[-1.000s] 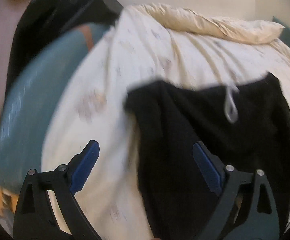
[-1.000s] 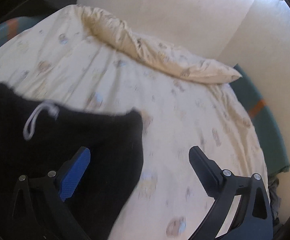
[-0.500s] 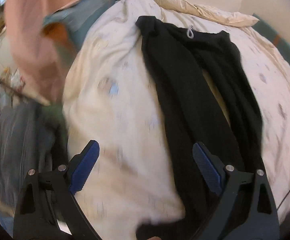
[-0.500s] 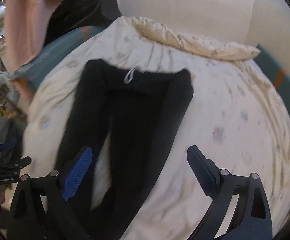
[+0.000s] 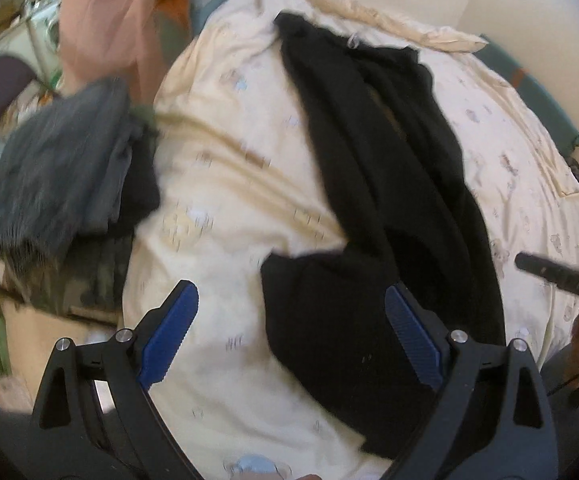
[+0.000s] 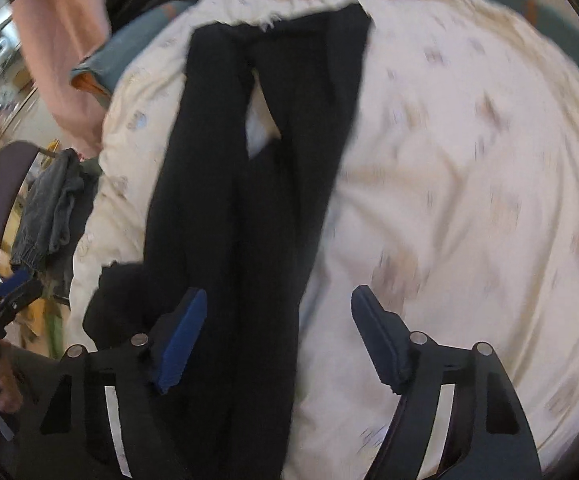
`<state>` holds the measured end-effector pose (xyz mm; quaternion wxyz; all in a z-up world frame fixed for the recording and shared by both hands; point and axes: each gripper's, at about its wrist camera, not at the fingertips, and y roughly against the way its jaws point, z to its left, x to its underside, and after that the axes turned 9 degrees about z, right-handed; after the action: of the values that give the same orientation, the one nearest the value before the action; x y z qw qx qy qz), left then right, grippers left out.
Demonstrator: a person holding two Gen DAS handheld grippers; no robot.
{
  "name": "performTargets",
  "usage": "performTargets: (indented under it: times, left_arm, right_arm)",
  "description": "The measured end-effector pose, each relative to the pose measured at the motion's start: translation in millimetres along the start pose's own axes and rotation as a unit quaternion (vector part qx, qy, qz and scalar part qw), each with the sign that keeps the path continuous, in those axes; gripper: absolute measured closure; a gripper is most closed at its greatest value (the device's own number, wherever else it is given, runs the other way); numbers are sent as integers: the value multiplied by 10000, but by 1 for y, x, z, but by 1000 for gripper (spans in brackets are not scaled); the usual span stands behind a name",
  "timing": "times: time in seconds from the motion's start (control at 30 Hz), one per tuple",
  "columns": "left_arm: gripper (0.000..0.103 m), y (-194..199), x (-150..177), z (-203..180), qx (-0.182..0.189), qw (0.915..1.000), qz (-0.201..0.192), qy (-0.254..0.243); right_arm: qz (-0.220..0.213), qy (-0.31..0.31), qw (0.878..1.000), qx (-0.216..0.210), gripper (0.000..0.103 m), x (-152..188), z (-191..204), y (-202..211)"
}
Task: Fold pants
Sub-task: 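Release the pants with both grippers and smooth the legs flat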
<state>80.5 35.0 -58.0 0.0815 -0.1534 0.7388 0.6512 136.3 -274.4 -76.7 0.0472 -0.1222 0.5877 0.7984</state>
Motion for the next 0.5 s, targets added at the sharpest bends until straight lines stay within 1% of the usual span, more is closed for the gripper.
performTargets:
  times: [0.03,0.07,0.17,0.2,0.23,0.27,0.3,0.33,0.37,0.4,0.47,0.5]
  left_arm:
    - [10,-2,2,1,73,10000,23,61]
    - [10,-3,3,2,140,9998,32,99]
    - [10,-6,3,-2,101,9999,23,49]
    - [10,-5,3,-2,99,9999,-3,42]
    - [10,-4,3,-3,112,9999,-32,49]
    - [10,-4,3,-2,115,9999,-47,54]
    - [10,-3,3,-2,112,9999,-53,54]
    - [10,-3,3,-1,119,9999,-41,53]
    - [10,-2,3,-1,135,9999,-29,67]
    - [10,-2,3,1,160,9998,-23,114]
    - [10,-1,2,4,223,9995,-2,224]
    - [10,-2,0,6,250,9993,13,281]
  right_arm:
    - [84,-191,9998,-49,33,7,-4,-10]
    - [148,-270,9995,-61,33,11,-5,-17]
    - [335,-407,9986,31,33,24,-3,-41]
    - [389,-465,9982,-8,45,28,-3,-48]
    - [424,-484,9979,-95,70,31,-2,-52]
    - [479,-475,9976,-168,78,33,-1,-55]
    - [477,-457,9978,-88,83,34,-1,-54]
    - [367,-351,9987,39,95,33,3,-47]
    - [278,-229,9993,78,95,31,6,-40]
    - [188,-114,9995,232,95,30,8,-31]
    - [-139,-3,9983,558,96,26,7,-4]
    - [-329,-7,9959,844,96,23,3,11]
